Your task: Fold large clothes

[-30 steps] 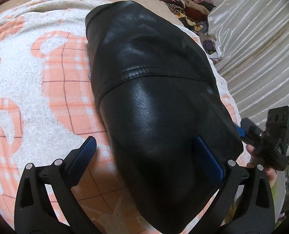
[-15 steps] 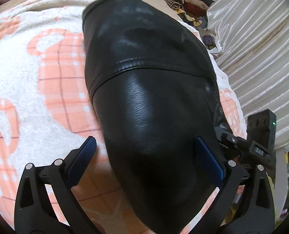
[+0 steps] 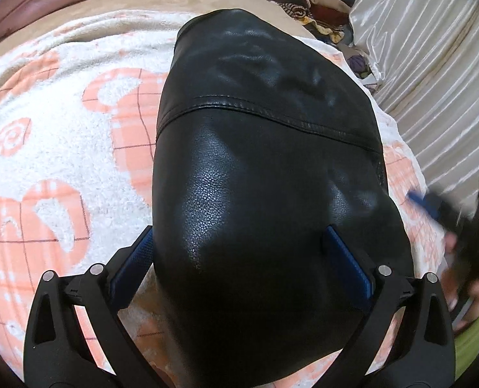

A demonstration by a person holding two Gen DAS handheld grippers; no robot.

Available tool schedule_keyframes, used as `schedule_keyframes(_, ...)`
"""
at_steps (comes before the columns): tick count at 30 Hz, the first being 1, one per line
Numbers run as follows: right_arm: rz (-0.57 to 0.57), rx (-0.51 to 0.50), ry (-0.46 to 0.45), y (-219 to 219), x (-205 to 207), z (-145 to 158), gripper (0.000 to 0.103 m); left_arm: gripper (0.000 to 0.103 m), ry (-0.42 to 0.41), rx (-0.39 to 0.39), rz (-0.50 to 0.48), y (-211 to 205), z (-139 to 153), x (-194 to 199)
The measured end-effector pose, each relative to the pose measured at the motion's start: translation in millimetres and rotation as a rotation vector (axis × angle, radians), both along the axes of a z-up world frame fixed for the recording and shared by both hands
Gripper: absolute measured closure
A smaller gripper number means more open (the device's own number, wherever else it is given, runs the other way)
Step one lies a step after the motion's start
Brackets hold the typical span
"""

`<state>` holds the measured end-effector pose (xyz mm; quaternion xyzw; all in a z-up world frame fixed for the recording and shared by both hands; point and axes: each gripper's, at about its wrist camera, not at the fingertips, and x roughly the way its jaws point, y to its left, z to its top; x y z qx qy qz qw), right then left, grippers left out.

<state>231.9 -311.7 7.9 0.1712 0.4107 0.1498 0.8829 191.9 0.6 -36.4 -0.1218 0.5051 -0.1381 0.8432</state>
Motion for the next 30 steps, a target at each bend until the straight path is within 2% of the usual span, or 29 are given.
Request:
schedule_keyframes(4, -0.011, -0.029, 0.009, 10.9, 41.3, 13.7, 0.038, 0.009, -0.007, 0.004, 0.009, -4.7, 0.8, -1.8)
schedule_keyframes(9, -0.002, -0.132, 0.087, 35.5, 79.8, -1.4, 0.041, 0.009, -0.017, 0.028, 0.003, -7.0, 2.5, -4.2)
schedule_keyframes(11, 0.016, -0.155, 0.124, 41.6, 90.3, -12.2, 0.064, 0.009, -0.017, 0.032, 0.004, -8.0, 2.8, -4.2)
schedule_keyframes(12, 0.025, -0.162, 0.117, 46.9, 90.8, -17.3, 0.083, 0.009, -0.018, 0.035, 0.004, -7.8, 2.8, -4.7)
schedule_keyframes(13, 0.047, -0.168, 0.100, 48.6, 89.5, -14.2, 0.095, 0.009, -0.019, 0.043, 0.005, -9.1, 2.7, -5.3)
schedule_keyframes(17, 0.103, -0.082, 0.011, 36.9, 81.9, 13.9, 0.096, 0.009, -0.039, 0.045, 0.003, -12.0, 5.8, -6.8)
schedule_keyframes(19, 0.102, -0.096, -0.006, 33.2, 85.0, 16.1, 0.096, 0.008, -0.051, 0.039, -0.008, -15.2, 8.9, -7.2)
schedule_keyframes(25, 0.059, -0.100, 0.046, 17.1, 89.9, -21.1, 0.095, 0.008, -0.078, 0.112, -0.044, -29.3, 10.7, -9.2)
schedule_keyframes(30, 0.023, -0.088, 0.067, 10.3, 89.4, -44.0, 0.088, 0.008, -0.086, 0.131, -0.058, -35.0, 11.9, -9.3)
